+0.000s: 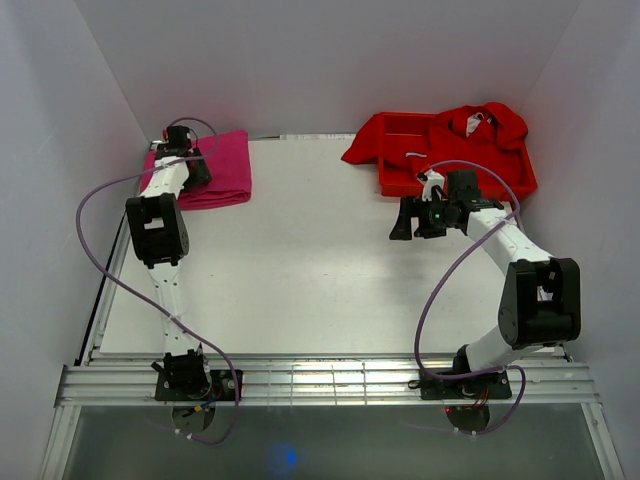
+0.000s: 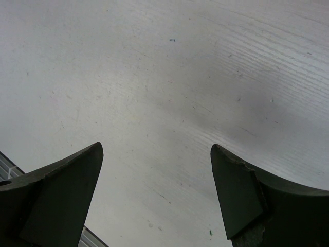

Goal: Fold and stack the trousers
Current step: Neatly place the folded trousers to the corner

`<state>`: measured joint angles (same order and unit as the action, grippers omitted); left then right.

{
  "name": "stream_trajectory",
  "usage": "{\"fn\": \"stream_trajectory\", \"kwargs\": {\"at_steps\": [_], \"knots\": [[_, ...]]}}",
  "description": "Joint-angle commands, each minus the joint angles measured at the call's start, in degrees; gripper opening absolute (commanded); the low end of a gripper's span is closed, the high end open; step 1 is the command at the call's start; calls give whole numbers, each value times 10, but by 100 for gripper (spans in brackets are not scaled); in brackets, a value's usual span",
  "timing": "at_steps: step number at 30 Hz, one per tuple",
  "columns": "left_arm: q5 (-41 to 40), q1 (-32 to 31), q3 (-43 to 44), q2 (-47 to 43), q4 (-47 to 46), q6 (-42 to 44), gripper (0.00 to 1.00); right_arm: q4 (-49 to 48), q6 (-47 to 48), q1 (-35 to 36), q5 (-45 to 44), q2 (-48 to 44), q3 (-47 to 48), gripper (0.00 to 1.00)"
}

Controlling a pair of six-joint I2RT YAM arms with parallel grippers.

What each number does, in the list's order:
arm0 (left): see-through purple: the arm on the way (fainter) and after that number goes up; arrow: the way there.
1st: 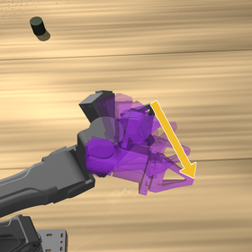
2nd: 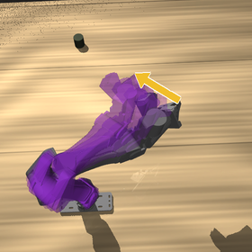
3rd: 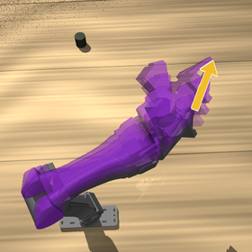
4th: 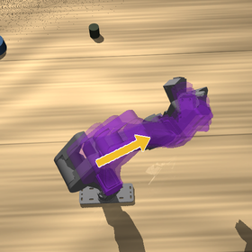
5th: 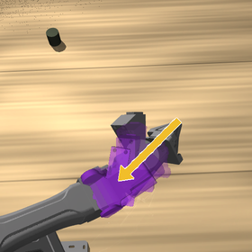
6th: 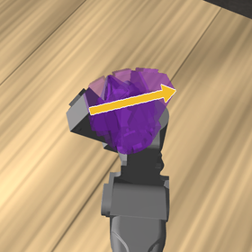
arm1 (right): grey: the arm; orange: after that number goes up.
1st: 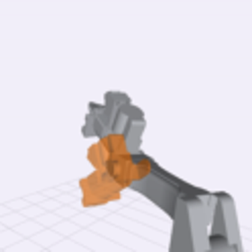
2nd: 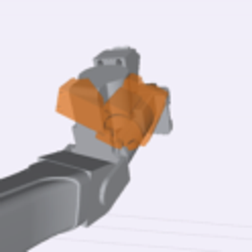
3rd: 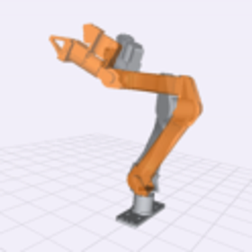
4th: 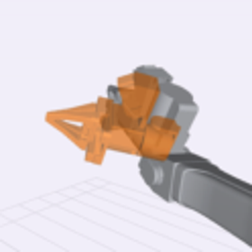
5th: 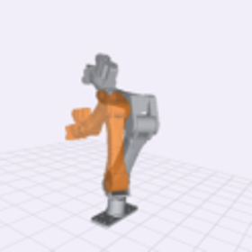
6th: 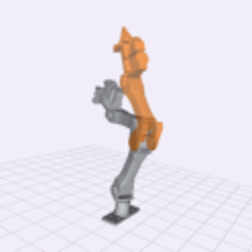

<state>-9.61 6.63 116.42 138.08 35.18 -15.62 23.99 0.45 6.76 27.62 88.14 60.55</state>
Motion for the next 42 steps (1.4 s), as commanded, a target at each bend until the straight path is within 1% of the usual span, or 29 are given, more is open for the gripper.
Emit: {"fn": "stream_trajectory", "kwargs": {"at_steps": [1,4,5,8,13,17,21,24,26,27,31,32,33,35,36,38,39,40,41,42], "knots": [[7,31,-6,106,72,41,70,5,4,-3,5,-6,27,90],[24,34,6,116,57,73,71,7,4,-3,2,-5,28,90],[29,33,10,118,53,96,71,7,4,-3,3,-3,28,90],[30,34,29,126,48,113,71,9,3,-3,8,4,33,90],[51,35,38,127,40,103,71,10,3,-3,4,7,36,90],[68,35,43,122,39,95,74,11,3,-3,4,8,39,90],[84,31,45,97,38,94,76,14,4,-3,4,8,44,90],[95,28,47,53,34,96,78,17,6,-3,1,2,54,90],[103,24,48,6,29,99,79,18,7,-3,-5,-6,56,90],[122,22,48,-10,28,101,86,18,10,-3,-5,-9,56,90],[125,6,45,-105,3,121,88,17,15,-5,-14,-35,56,90],[122,4,46,-146,-5,124,92,18,17,-6,-20,-38,61,90],[123,3,48,-165,-12,131,98,18,22,-8,-25,-43,65,90],[136,2,54,-200,-28,139,98,18,34,-11,-34,-57,74,90],[141,2,61,-232,-31,148,98,18,39,-14,-35,-61,83,90],[159,1,62,-261,-26,154,98,20,53,-18,-38,-75,91,90],[167,0,43,-296,-24,160,98,22,57,-20,-38,-81,94,90],[178,-4,24,-315,-20,183,98,25,64,-21,-38,-89,94,90],[180,-7,3,-335,-18,188,98,27,67,-22,-36,-94,93,90],[181,-12,-48,-355,-15,192,98,33,68,-24,-35,-99,86,90]]}}
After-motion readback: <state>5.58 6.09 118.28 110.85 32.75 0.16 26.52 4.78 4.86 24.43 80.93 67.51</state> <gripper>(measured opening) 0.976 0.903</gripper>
